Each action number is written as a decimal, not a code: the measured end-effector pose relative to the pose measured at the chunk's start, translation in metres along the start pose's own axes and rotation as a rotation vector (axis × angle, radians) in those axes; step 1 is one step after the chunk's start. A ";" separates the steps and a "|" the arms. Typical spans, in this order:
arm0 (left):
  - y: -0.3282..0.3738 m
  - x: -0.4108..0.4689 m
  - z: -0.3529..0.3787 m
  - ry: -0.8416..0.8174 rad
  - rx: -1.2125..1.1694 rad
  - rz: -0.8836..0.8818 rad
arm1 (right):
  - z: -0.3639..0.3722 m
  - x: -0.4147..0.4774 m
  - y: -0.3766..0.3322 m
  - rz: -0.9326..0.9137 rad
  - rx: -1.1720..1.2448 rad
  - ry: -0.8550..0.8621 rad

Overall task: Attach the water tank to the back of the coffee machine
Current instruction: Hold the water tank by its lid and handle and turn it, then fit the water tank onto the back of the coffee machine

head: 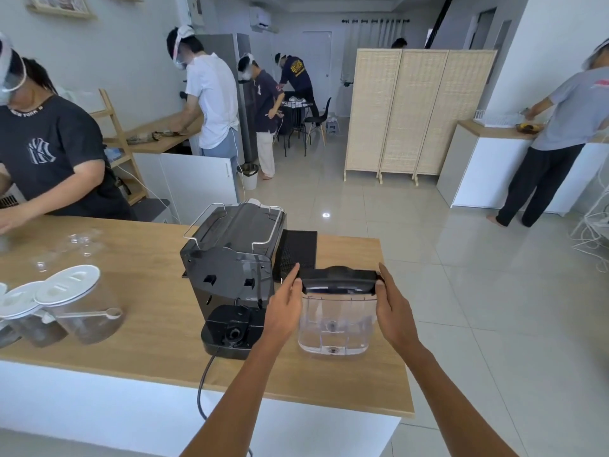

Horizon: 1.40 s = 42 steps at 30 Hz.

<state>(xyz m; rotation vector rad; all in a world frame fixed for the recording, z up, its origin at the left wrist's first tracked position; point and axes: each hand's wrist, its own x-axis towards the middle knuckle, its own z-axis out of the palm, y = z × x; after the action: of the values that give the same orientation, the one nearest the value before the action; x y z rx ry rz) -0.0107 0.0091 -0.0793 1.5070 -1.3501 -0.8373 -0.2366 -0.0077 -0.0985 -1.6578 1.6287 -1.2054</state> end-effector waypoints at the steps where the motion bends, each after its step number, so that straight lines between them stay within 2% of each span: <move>1: -0.004 -0.001 0.000 -0.010 0.031 0.024 | 0.001 0.000 0.005 0.007 -0.022 -0.037; 5: -0.009 -0.001 0.007 -0.016 0.150 0.066 | 0.006 -0.004 0.008 -0.021 -0.085 -0.050; 11: -0.021 -0.002 0.008 -0.009 0.180 0.134 | 0.006 -0.006 0.007 -0.026 -0.114 -0.019; 19: -0.013 -0.013 0.010 -0.113 0.298 0.222 | 0.003 -0.011 0.016 -0.121 -0.066 -0.054; 23: -0.018 -0.013 0.007 -0.147 0.292 0.271 | -0.002 -0.008 0.024 -0.147 -0.101 -0.155; 27: -0.019 -0.012 0.011 -0.099 0.266 0.286 | 0.002 -0.009 0.022 -0.150 -0.081 -0.131; 34: -0.019 -0.007 0.009 -0.133 0.261 0.292 | 0.002 -0.005 0.028 -0.109 -0.083 -0.155; 42: -0.008 -0.020 0.000 -0.088 0.229 0.269 | 0.006 -0.014 0.019 -0.087 -0.050 -0.150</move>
<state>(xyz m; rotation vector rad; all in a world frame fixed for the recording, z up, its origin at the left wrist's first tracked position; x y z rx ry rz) -0.0112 0.0291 -0.0880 1.4294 -1.7169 -0.6004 -0.2395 0.0012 -0.1208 -1.8202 1.5203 -1.0612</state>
